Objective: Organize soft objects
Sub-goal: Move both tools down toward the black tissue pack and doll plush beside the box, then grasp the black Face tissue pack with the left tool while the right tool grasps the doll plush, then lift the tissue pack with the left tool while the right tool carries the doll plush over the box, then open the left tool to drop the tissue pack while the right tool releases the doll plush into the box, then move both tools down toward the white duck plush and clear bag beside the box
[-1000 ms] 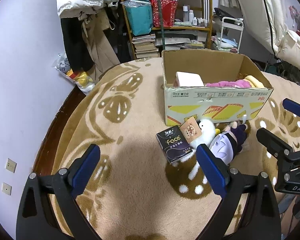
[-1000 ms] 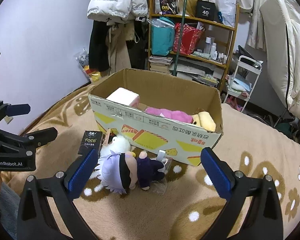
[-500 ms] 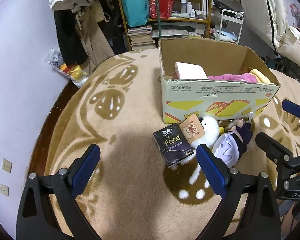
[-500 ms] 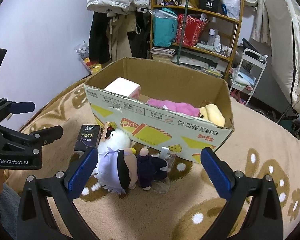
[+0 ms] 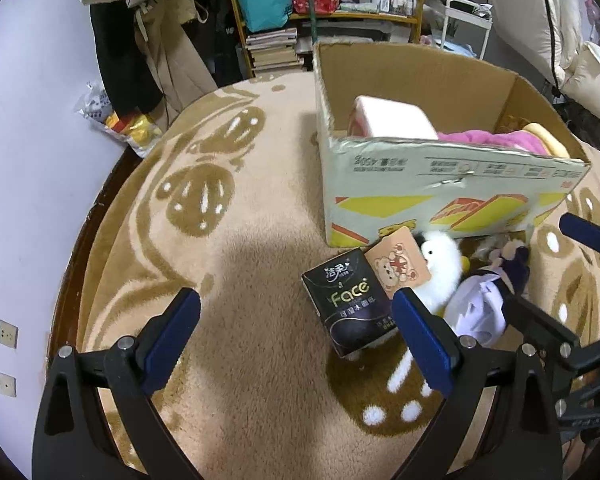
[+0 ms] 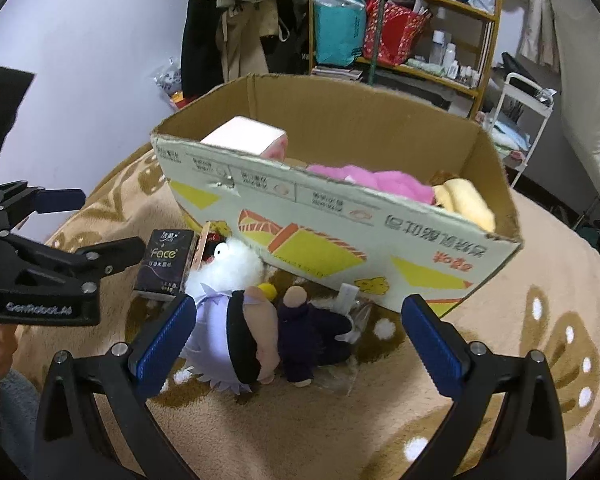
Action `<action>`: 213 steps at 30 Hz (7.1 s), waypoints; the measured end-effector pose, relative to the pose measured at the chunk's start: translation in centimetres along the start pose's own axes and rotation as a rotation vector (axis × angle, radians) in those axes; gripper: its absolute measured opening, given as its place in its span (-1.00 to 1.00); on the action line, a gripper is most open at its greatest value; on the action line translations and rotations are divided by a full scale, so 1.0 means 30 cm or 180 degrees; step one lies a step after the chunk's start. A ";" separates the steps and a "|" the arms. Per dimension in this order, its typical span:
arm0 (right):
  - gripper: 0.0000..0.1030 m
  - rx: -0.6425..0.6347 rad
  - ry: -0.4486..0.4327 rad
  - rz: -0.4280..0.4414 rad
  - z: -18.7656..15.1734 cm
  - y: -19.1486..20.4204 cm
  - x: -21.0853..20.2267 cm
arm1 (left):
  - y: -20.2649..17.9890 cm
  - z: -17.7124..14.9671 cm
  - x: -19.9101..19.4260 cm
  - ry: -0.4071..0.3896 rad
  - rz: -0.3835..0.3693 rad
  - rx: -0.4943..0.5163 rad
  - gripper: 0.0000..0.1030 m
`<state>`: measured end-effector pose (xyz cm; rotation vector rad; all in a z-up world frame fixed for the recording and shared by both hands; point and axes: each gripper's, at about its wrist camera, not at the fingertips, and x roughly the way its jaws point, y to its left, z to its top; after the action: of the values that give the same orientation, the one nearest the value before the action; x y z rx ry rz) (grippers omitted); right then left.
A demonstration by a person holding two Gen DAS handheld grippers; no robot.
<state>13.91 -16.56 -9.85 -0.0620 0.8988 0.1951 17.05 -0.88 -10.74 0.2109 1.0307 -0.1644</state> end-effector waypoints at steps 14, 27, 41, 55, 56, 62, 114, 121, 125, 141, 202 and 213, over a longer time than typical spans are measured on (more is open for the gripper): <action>1.00 -0.0064 0.0314 0.0241 -0.045 0.057 0.101 | 0.010 0.005 0.094 0.0226 -0.0278 -0.0164 0.86; 1.00 -0.0174 0.0311 0.0130 -0.058 0.079 0.144 | -0.016 -0.001 0.172 0.0406 -0.0326 -0.0141 0.86; 1.00 -0.0182 0.0298 0.0119 -0.054 0.065 0.125 | 0.010 0.004 0.231 0.0518 -0.0363 -0.0315 0.39; 0.70 -0.0233 0.0219 0.0012 -0.048 0.084 0.084 | 0.048 -0.008 0.202 0.0454 -0.0281 -0.0453 -0.11; 0.59 -0.0235 0.0178 0.0005 -0.049 0.084 0.071 | 0.047 -0.011 0.193 0.0438 -0.0282 -0.0457 -0.11; 0.03 -0.0124 0.0112 0.0042 -0.052 0.057 0.032 | 0.052 -0.019 0.131 0.0300 -0.0289 -0.0495 -0.11; 0.04 0.0527 -0.1114 0.0208 0.065 -0.153 -0.401 | -0.070 0.060 -0.340 -0.1351 -0.0118 -0.0184 -0.11; 0.04 0.0431 -0.1183 0.0146 0.161 -0.176 -0.365 | -0.107 0.146 -0.346 -0.1482 -0.0080 -0.0043 -0.11; 0.04 0.0413 -0.1207 0.0115 0.199 -0.192 -0.339 | -0.121 0.193 -0.317 -0.1482 -0.0082 0.0002 -0.11; 0.11 0.0460 -0.0859 0.0044 0.202 -0.251 -0.134 | -0.196 0.206 -0.146 -0.1284 -0.0096 0.0232 -0.09; 1.00 0.0422 -0.0571 -0.0231 -0.026 -0.127 -0.328 | -0.085 -0.070 -0.382 -0.1136 0.0182 -0.0152 0.93; 1.00 0.0504 -0.0485 -0.0295 -0.032 -0.153 -0.278 | -0.097 -0.057 -0.320 -0.1031 0.0215 -0.0084 0.93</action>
<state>9.00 -22.38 -4.04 0.0576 0.7551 0.0412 10.11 -2.92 -3.58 0.1878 0.7026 -0.1189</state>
